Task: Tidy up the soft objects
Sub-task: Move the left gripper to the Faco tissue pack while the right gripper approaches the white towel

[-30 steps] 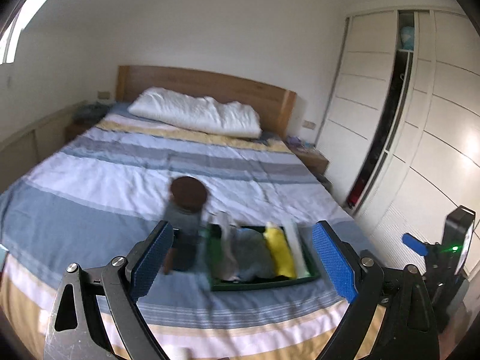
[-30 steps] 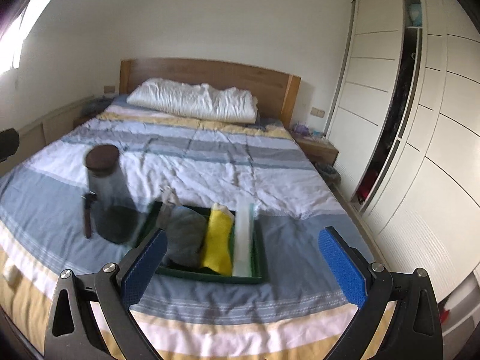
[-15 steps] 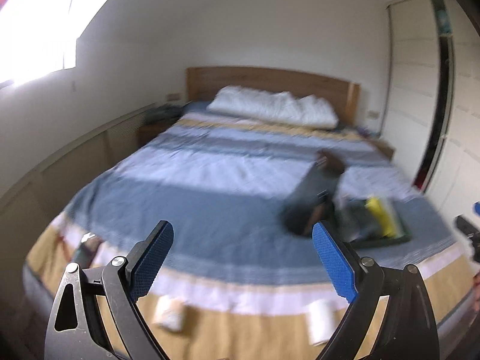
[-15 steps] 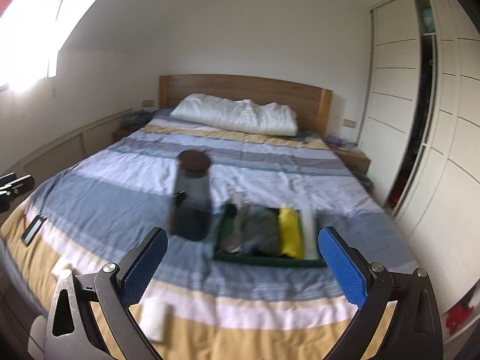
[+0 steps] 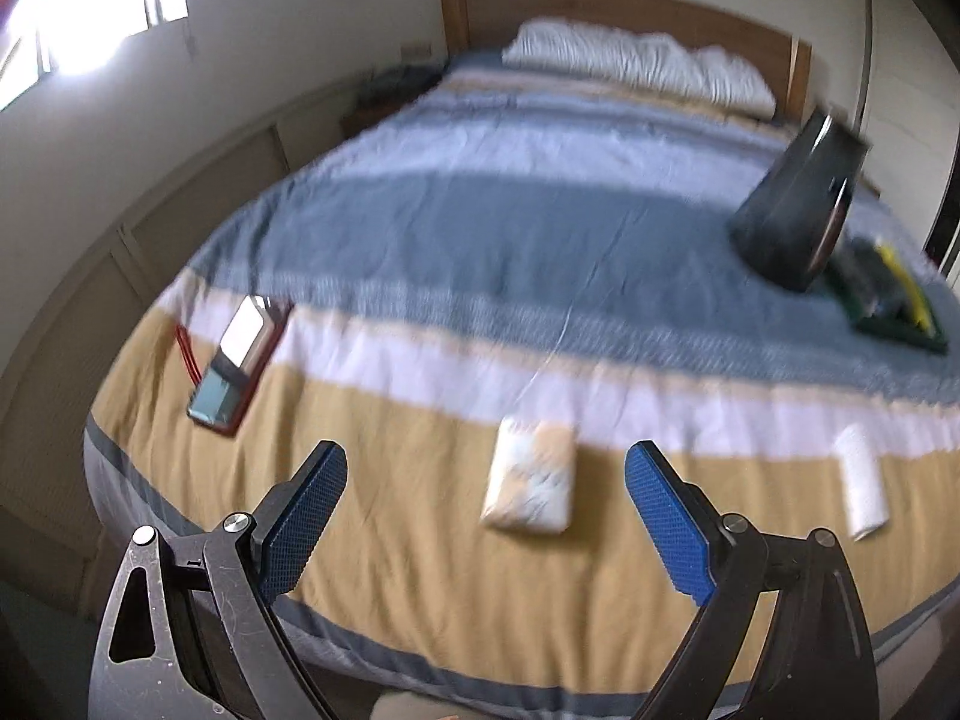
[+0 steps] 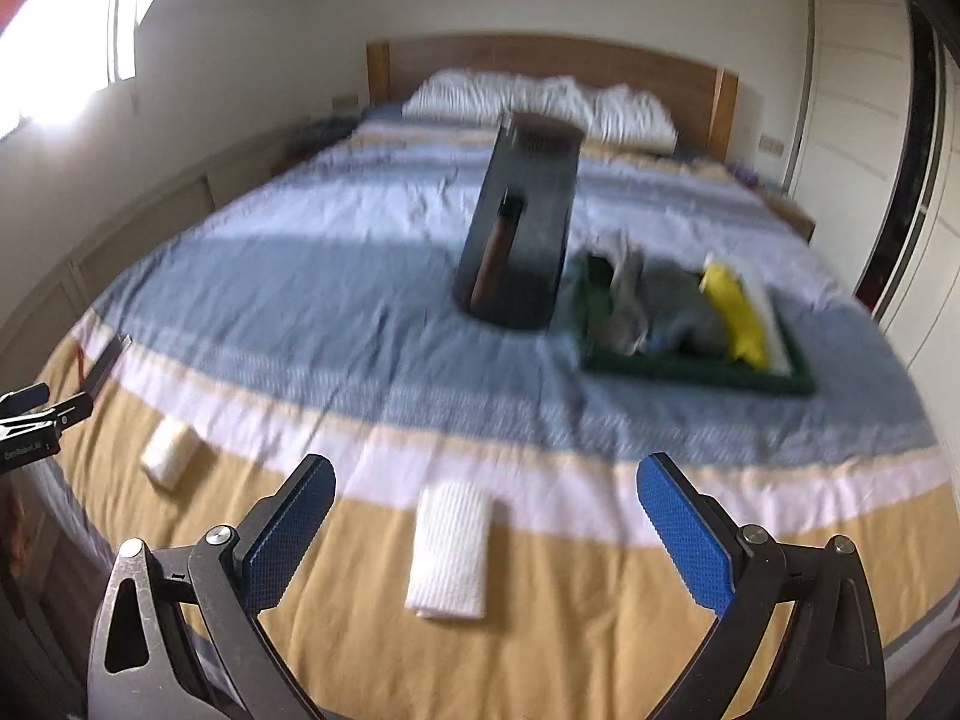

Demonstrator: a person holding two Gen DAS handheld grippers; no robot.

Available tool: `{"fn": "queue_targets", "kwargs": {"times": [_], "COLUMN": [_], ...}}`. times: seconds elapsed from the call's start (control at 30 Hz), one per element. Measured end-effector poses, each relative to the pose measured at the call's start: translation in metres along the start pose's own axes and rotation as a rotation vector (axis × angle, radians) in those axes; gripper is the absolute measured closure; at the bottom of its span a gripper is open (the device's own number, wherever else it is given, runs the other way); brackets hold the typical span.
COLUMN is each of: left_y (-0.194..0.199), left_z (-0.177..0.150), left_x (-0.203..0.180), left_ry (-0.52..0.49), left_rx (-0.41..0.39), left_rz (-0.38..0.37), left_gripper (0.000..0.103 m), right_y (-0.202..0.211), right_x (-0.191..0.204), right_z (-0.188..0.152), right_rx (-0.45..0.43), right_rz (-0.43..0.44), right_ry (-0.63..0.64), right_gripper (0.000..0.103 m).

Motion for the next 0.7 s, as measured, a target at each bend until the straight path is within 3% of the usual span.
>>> {"fn": "queue_targets", "kwargs": {"times": [0.23, 0.7], "left_y": [-0.059, -0.110], "left_z": [-0.031, -0.029], "left_x": [-0.005, -0.031], "left_ry": [-0.065, -0.119], "left_rx": [0.136, 0.213], "left_rz": [-0.029, -0.062], "left_gripper": [0.012, 0.012], "right_y": [-0.059, -0.139], "right_x": [0.018, 0.037], "right_z": [-0.007, -0.020], "right_rx": [0.124, 0.254], "right_rz": [-0.019, -0.035], "right_ry": [0.048, 0.061], "right_gripper": [0.000, 0.000]}}
Point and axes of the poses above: each gripper's, at about its wrist camera, not at the fingertips, and y roughly against the way its jaws point, x to its left, z to its top, the point moved 8 cm from there along -y, roughly the way its jaws point, and after that the axes turned 2 degrees about -z, right-handed, at the moved point
